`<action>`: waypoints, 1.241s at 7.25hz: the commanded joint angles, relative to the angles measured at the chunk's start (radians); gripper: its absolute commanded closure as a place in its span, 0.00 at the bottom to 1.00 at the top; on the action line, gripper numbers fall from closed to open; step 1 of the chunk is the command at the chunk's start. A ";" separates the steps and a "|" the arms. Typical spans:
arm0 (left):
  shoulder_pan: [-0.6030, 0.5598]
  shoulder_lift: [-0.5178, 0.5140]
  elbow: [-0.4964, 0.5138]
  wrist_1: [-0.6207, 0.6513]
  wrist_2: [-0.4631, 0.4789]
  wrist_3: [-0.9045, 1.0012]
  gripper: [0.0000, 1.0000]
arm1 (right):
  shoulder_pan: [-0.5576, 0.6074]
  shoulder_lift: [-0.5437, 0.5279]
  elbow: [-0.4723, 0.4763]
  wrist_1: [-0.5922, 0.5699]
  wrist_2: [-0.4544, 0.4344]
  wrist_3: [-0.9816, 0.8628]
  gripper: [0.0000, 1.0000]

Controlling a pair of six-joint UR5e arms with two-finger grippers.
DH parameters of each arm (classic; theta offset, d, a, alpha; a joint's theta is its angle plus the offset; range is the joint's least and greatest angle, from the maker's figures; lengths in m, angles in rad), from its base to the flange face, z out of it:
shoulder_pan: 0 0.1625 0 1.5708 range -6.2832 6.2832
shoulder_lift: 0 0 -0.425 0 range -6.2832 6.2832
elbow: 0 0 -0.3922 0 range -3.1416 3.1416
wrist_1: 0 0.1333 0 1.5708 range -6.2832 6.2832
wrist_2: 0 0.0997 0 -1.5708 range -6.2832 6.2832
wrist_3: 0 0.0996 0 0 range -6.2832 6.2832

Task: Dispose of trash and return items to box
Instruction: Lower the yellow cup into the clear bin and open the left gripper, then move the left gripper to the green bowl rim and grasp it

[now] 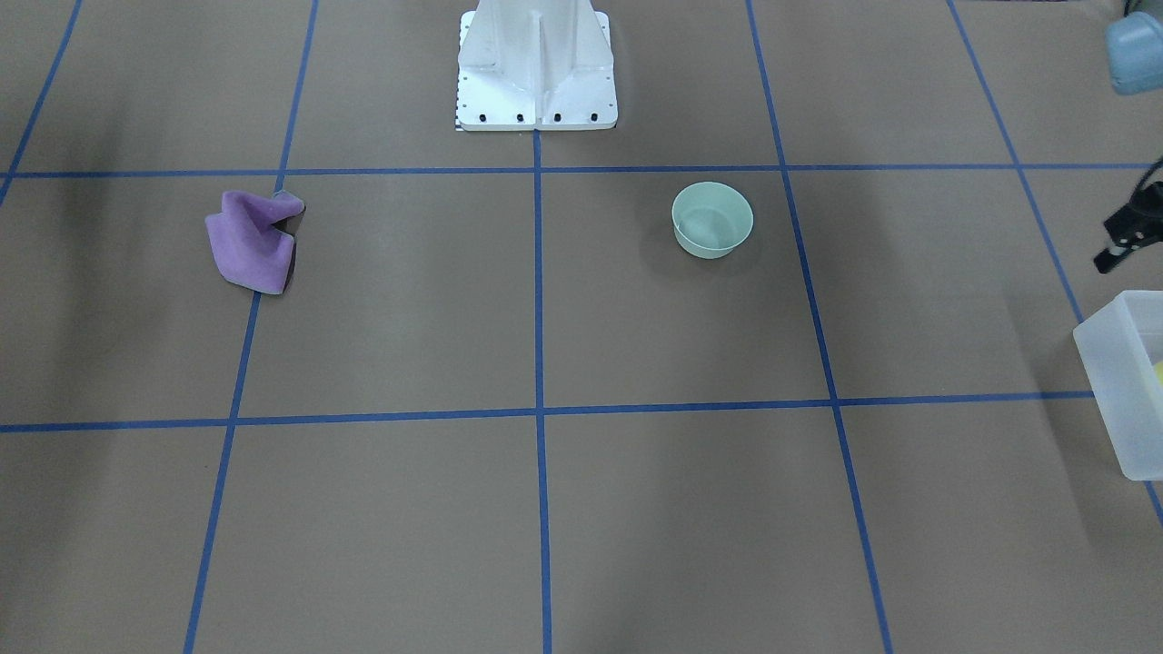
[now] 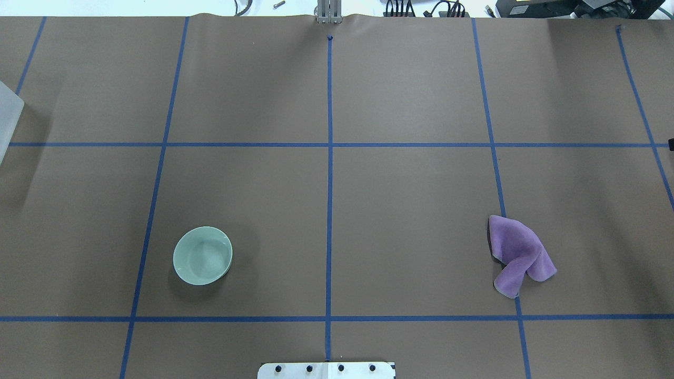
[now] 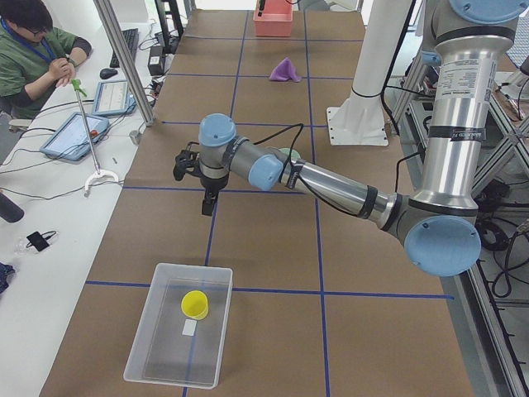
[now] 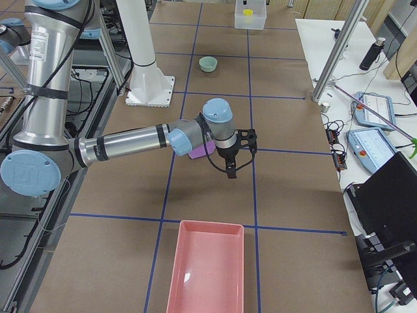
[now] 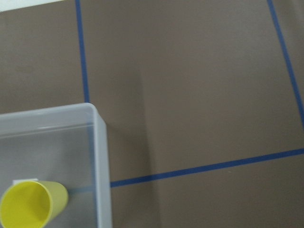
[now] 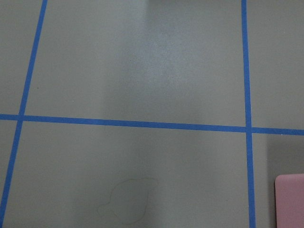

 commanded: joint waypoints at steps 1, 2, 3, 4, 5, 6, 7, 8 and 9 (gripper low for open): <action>0.265 0.015 -0.167 -0.014 0.106 -0.359 0.01 | 0.000 0.000 -0.001 0.000 0.000 0.000 0.00; 0.401 0.011 -0.193 -0.042 0.189 -0.486 0.01 | 0.000 0.000 -0.001 0.000 0.000 0.000 0.00; 0.536 -0.009 -0.193 -0.063 0.301 -0.598 0.01 | 0.000 0.000 -0.001 0.000 0.000 0.000 0.00; 0.655 -0.032 -0.184 -0.063 0.395 -0.683 0.01 | 0.000 0.001 -0.001 0.000 0.000 0.000 0.00; 0.747 -0.060 -0.155 -0.063 0.455 -0.726 0.01 | 0.000 0.001 -0.001 0.000 0.000 -0.002 0.00; 0.830 -0.102 -0.108 -0.065 0.518 -0.765 0.01 | 0.000 0.001 -0.001 0.000 0.000 0.000 0.00; 0.862 -0.130 -0.075 -0.065 0.535 -0.770 0.01 | 0.000 0.001 -0.001 0.000 0.000 0.000 0.00; 0.876 -0.127 -0.074 -0.065 0.535 -0.770 0.02 | 0.000 0.001 -0.001 0.000 0.000 0.000 0.00; 0.877 -0.124 -0.072 -0.065 0.535 -0.768 0.09 | 0.000 0.001 -0.001 0.000 0.000 0.000 0.00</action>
